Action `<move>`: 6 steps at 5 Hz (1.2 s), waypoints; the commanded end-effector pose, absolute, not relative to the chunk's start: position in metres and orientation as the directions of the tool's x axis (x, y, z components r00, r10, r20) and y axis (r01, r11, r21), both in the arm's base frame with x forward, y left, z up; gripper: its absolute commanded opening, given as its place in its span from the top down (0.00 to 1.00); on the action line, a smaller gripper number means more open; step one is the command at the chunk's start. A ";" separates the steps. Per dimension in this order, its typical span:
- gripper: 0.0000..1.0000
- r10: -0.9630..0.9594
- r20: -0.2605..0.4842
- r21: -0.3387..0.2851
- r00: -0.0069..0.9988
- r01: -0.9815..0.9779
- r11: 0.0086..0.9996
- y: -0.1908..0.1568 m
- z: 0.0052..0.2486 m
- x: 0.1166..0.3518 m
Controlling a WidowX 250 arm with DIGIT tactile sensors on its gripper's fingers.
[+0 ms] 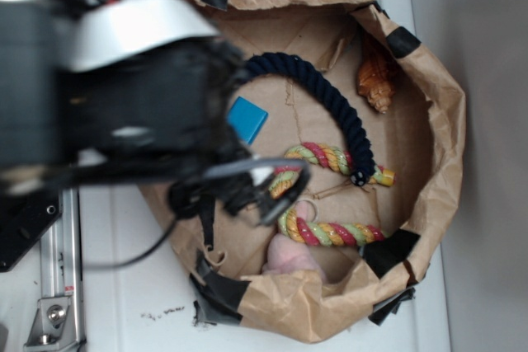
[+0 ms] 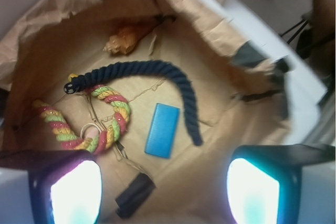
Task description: Grab the blue block.
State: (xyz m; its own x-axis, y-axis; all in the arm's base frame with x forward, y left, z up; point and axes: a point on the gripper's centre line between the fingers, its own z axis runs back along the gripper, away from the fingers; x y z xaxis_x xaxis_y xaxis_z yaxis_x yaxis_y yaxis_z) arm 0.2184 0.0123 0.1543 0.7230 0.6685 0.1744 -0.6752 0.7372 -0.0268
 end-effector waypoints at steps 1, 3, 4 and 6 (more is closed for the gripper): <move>0.00 0.637 0.184 -0.104 0.749 -0.629 0.770 0.007 0.097 0.232; 0.00 0.610 0.145 -0.042 0.779 -0.611 0.790 -0.003 0.026 0.223; 0.00 0.595 0.145 -0.045 0.791 -0.595 0.802 0.000 0.013 0.215; 0.00 0.546 0.188 -0.109 0.816 -0.535 0.838 0.020 0.022 0.231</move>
